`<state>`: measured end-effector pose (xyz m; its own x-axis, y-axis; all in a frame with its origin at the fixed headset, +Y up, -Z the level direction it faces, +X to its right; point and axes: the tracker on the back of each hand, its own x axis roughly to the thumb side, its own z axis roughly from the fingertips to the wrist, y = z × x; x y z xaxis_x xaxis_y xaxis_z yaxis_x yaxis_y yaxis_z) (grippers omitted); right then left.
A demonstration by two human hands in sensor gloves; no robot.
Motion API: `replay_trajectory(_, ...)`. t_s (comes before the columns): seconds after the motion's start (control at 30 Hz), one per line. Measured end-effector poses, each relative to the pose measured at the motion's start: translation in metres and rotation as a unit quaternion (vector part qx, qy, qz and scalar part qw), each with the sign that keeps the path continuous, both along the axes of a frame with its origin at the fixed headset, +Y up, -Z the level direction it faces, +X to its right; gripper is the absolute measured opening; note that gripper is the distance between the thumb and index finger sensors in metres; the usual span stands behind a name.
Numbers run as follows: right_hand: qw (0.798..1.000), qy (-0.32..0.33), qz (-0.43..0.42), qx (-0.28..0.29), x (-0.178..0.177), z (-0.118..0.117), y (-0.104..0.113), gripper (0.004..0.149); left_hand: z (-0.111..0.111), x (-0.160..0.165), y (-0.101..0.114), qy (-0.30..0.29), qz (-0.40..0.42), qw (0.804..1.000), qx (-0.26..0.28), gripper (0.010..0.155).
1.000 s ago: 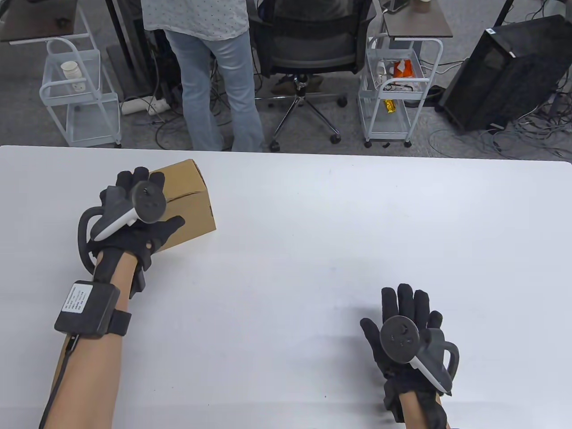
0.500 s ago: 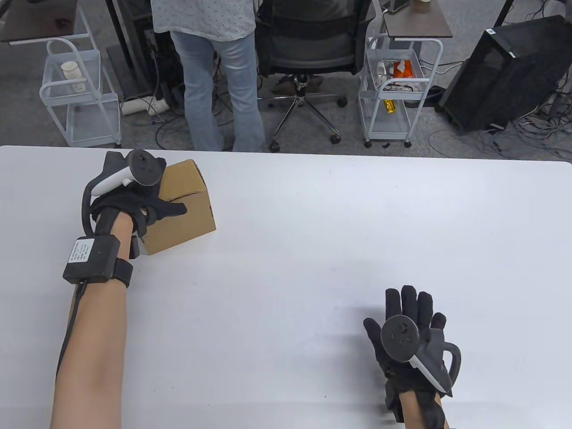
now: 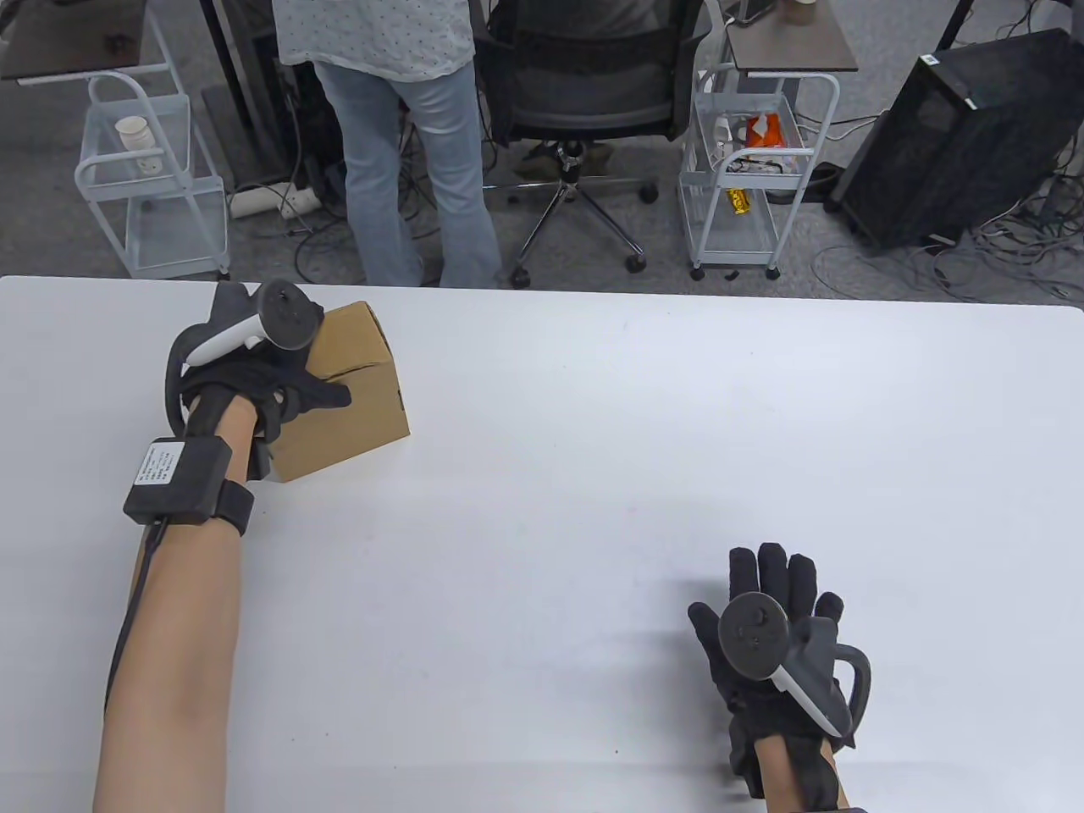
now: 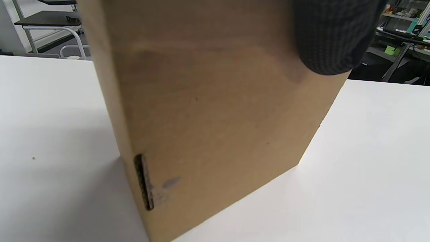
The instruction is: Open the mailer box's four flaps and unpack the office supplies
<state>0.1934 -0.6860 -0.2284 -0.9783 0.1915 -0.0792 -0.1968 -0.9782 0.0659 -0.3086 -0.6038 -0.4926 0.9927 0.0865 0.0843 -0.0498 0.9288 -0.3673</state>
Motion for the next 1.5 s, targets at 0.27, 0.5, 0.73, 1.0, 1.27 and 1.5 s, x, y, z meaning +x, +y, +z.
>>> replay_trajectory(0.27,1.000,0.004,-0.004,0.000,0.000,-0.001,-0.001,0.076,0.014,0.010,0.002,-0.028,0.010,1.000,0.003,0.110)
replay_trajectory(0.5,1.000,0.014,-0.015,0.003,0.000,-0.002,-0.002,0.076,0.046,0.038,0.018,-0.074,0.020,0.997,0.024,0.111)
replay_trajectory(0.73,0.999,0.023,-0.030,0.008,0.001,-0.001,-0.001,0.076,0.091,0.089,0.028,-0.141,0.035,0.989,0.041,0.110)
replay_trajectory(1.0,0.998,0.042,-0.049,0.007,0.000,-0.002,-0.001,0.077,0.142,0.157,0.038,-0.217,0.036,0.974,0.049,0.110)
replay_trajectory(1.27,0.997,0.054,-0.061,0.005,-0.002,-0.003,-0.002,0.077,0.187,0.203,0.031,-0.271,0.040,0.961,0.036,0.112)
replay_trajectory(1.5,0.996,0.062,-0.067,0.002,-0.004,-0.003,-0.003,0.077,0.216,0.222,0.021,-0.284,0.022,0.958,0.028,0.112)
